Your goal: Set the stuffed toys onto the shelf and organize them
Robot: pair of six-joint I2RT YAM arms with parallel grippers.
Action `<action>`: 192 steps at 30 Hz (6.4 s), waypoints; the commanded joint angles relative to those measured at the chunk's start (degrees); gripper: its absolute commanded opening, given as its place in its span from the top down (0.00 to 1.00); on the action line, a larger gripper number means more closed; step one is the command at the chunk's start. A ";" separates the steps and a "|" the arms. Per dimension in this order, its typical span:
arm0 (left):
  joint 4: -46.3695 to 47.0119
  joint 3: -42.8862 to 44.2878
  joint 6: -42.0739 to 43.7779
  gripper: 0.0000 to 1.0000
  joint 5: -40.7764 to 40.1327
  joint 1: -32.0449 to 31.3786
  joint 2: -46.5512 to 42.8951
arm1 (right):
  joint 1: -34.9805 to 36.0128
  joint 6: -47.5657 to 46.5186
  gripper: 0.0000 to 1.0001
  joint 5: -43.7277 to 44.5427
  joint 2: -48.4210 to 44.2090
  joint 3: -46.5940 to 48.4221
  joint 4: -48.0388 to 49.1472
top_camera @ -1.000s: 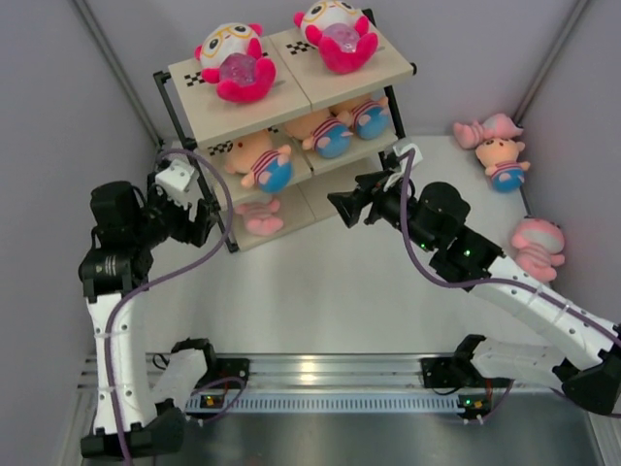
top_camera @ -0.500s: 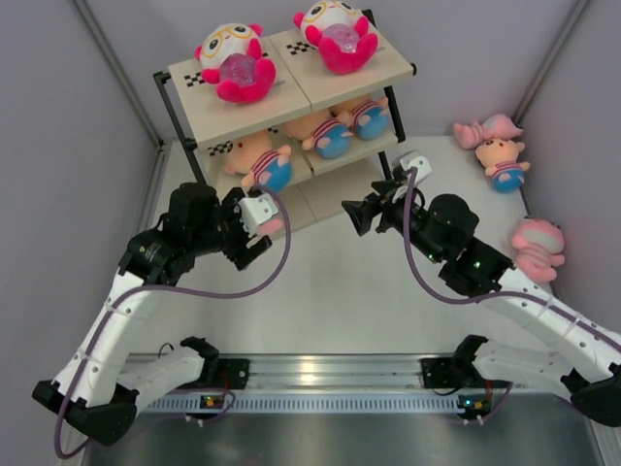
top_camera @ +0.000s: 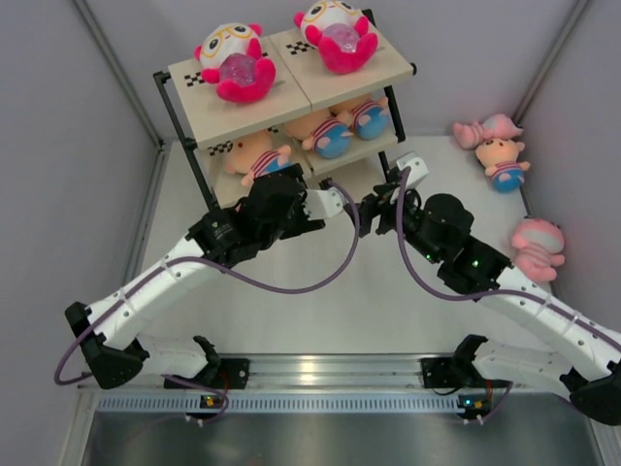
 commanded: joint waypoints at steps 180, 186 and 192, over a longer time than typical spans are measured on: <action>1.72 3.24 14.69 0.01 9.28 -22.73 8.76 | -12.56 79.68 1.00 4.77 12.10 1.04 -11.02; 7.68 -2.82 18.82 0.01 2.54 -22.73 8.06 | -7.81 83.47 1.00 5.38 12.64 1.74 -9.87; 11.40 -7.05 23.83 0.02 -2.31 -22.64 8.32 | -4.99 83.99 1.00 7.32 10.79 1.48 -9.70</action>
